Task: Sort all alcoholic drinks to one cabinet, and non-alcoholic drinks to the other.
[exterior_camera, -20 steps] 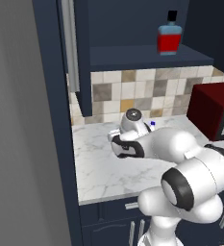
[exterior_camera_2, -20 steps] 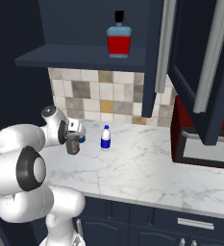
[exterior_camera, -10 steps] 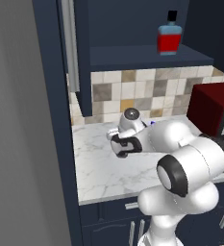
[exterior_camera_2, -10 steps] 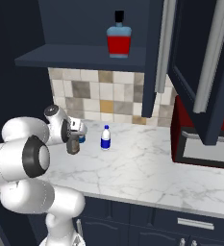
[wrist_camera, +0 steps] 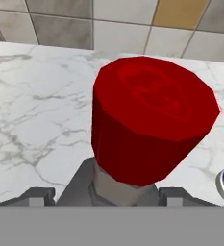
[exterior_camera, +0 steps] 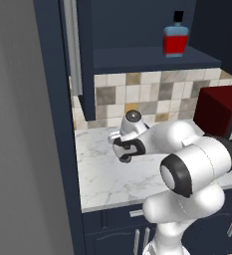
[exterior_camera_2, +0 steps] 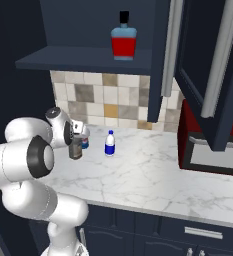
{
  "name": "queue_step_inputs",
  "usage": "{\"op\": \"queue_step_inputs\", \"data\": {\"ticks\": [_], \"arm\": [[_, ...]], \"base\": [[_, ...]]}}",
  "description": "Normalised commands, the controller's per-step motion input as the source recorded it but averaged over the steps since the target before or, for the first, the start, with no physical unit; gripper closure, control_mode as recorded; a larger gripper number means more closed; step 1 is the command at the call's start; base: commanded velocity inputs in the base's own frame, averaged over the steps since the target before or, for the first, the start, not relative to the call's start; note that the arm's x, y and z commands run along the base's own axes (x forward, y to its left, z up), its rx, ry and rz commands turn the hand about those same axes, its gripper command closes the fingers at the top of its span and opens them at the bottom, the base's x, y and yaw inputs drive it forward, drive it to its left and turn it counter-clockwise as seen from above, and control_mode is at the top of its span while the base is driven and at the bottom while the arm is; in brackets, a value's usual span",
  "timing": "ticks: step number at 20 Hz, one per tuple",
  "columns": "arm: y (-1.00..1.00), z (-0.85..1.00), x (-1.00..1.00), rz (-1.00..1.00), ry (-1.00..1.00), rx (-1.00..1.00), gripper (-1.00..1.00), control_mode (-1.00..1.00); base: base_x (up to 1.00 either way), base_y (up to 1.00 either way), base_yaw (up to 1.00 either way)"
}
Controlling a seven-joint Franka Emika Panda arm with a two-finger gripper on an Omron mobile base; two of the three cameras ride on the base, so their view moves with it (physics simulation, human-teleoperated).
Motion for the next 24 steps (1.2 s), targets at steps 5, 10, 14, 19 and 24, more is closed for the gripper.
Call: {"op": "queue_step_inputs", "data": {"ticks": [5,10,14,19,24], "arm": [[0.09,0.05,-0.33,0.00,-0.01,0.00,1.00,-1.00],[0.02,0.84,-0.54,0.00,-0.05,0.00,1.00,-1.00],[0.00,1.00,-0.48,0.00,-0.07,0.00,1.00,-1.00],[0.00,0.99,-0.23,0.04,-0.03,0.00,1.00,-1.00],[0.00,0.83,-0.03,0.05,-0.01,0.00,1.00,-1.00]], "base": [[0.00,0.00,0.00],[0.00,0.00,0.00],[0.00,0.00,0.00],[0.00,0.00,0.00],[0.00,0.00,0.00]]}}
